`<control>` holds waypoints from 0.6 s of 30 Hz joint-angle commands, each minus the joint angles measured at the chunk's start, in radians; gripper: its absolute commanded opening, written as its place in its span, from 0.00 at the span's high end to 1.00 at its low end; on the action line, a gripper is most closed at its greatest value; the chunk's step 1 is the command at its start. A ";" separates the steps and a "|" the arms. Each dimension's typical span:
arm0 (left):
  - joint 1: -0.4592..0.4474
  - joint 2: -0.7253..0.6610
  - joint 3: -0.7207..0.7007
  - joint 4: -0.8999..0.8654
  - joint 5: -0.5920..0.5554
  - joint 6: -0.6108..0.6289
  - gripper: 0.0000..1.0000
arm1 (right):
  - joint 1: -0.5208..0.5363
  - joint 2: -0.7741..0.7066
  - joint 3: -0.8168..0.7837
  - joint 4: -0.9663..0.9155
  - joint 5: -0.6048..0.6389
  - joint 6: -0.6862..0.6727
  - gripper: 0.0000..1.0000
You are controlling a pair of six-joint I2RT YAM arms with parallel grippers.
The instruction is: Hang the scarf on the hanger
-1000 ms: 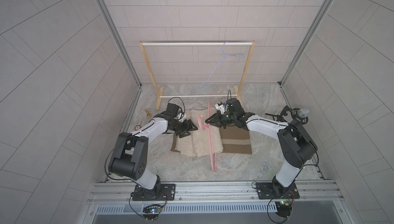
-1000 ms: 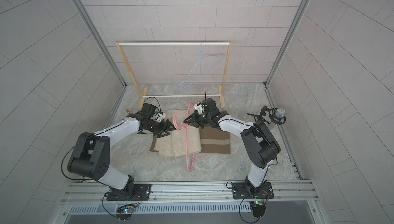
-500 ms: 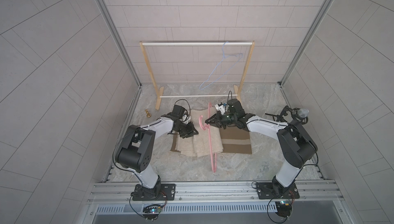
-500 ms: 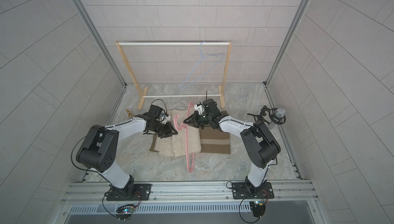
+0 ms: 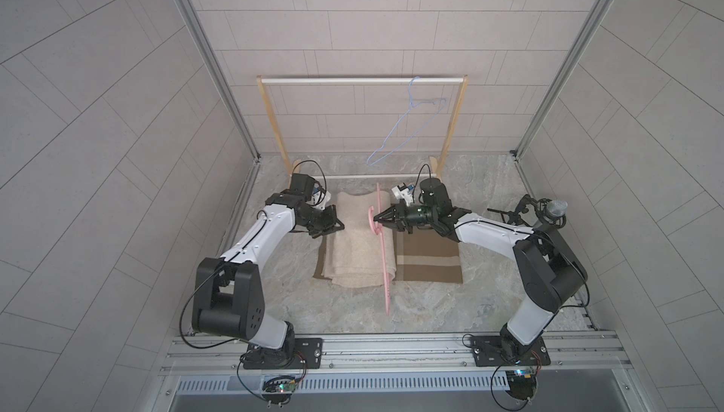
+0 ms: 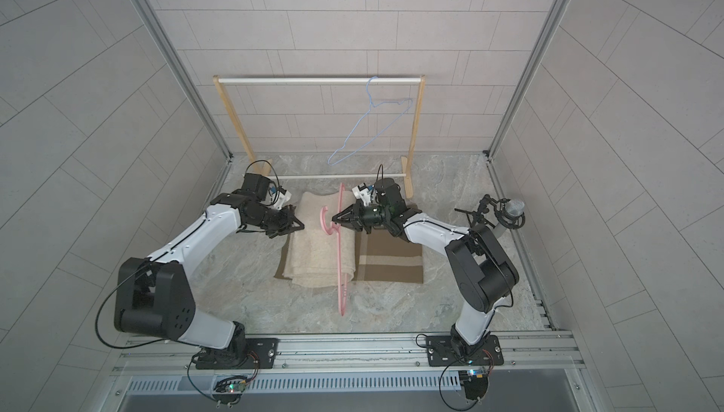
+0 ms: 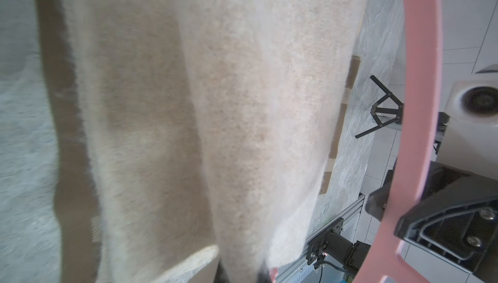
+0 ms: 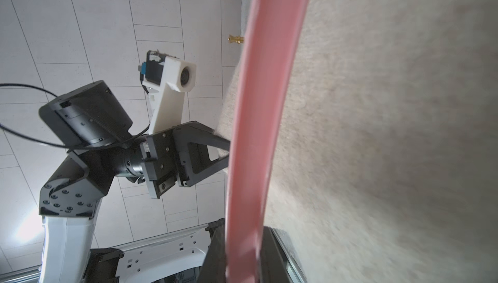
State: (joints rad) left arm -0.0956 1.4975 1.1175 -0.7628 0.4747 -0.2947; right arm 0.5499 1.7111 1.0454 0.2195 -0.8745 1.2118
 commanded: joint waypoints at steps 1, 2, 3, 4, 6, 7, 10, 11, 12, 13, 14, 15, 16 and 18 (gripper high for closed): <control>0.053 0.033 0.060 -0.145 -0.013 0.126 1.00 | -0.004 0.007 0.015 0.095 -0.024 0.047 1.00; 0.065 0.056 0.080 -0.158 -0.028 0.144 1.00 | -0.004 0.017 0.011 0.117 -0.024 0.057 1.00; 0.072 0.077 0.104 -0.177 -0.045 0.163 1.00 | -0.004 0.026 0.009 0.135 -0.022 0.065 1.00; 0.074 0.107 0.127 -0.191 -0.070 0.182 1.00 | -0.004 0.037 0.006 0.151 -0.019 0.066 1.00; 0.074 0.159 0.169 -0.212 -0.116 0.207 1.00 | -0.005 0.059 0.002 0.174 -0.013 0.063 1.00; 0.074 0.181 0.187 -0.217 -0.138 0.216 1.00 | -0.006 0.069 0.001 0.192 -0.012 0.062 1.00; 0.074 0.231 0.211 -0.227 -0.218 0.242 1.00 | -0.012 0.099 0.001 0.202 -0.011 0.050 1.00; 0.076 0.242 0.215 -0.233 -0.236 0.247 1.00 | -0.015 0.105 0.000 0.191 -0.011 0.040 1.00; 0.078 0.252 0.217 -0.235 -0.250 0.252 1.00 | -0.018 0.108 -0.001 0.179 -0.011 0.023 1.00; 0.076 0.262 0.215 -0.236 -0.257 0.254 1.00 | -0.021 0.111 -0.003 0.160 -0.011 0.003 1.00; 0.076 0.271 0.214 -0.235 -0.253 0.255 1.00 | -0.025 0.110 -0.005 0.143 -0.008 -0.016 1.00; 0.077 0.283 0.215 -0.231 -0.245 0.254 1.00 | -0.032 0.110 -0.013 0.133 -0.008 -0.031 1.00; 0.076 0.291 0.214 -0.229 -0.238 0.252 1.00 | -0.041 0.110 -0.023 0.133 -0.009 -0.039 1.00; 0.076 0.304 0.210 -0.224 -0.231 0.248 1.00 | -0.065 0.109 -0.055 0.155 -0.016 -0.041 1.00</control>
State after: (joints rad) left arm -0.0280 1.7878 1.3083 -0.9592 0.2722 -0.0696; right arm 0.5167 1.8217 1.0264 0.3637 -0.8917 1.2152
